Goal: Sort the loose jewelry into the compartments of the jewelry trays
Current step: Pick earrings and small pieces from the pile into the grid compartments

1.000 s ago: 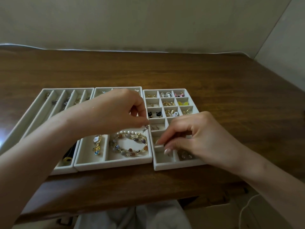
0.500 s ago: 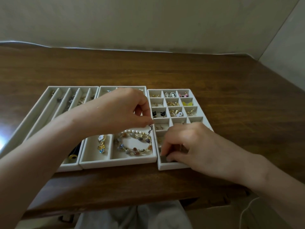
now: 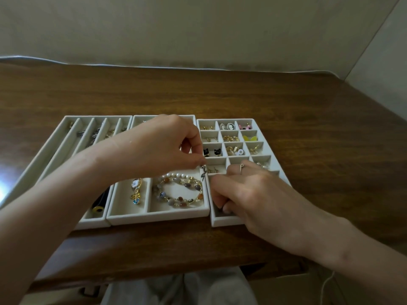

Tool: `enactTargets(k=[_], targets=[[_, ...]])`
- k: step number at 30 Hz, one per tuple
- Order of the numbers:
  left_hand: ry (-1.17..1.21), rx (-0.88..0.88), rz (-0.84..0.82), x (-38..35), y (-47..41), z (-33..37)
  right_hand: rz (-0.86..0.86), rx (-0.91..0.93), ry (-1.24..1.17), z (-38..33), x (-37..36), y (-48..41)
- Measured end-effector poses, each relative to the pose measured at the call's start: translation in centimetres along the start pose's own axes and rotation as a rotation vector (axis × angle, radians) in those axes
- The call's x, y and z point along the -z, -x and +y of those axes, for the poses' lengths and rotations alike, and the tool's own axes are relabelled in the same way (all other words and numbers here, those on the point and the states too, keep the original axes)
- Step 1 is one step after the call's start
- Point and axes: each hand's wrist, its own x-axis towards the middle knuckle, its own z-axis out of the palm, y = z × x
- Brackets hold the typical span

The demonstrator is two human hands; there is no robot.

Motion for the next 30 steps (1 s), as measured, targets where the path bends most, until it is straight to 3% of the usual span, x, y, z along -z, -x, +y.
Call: enactTargets(k=[15, 30], targets=[[0.012, 0.012, -0.003, 0.0, 0.1, 0.1, 0.057, -0.099, 0.008, 1.1, 0.2, 0.4], [0.017, 0.028, -0.008, 0.0, 0.3, 0.2, -0.100, -0.217, -0.117, 0.7, 0.7, 0.1]])
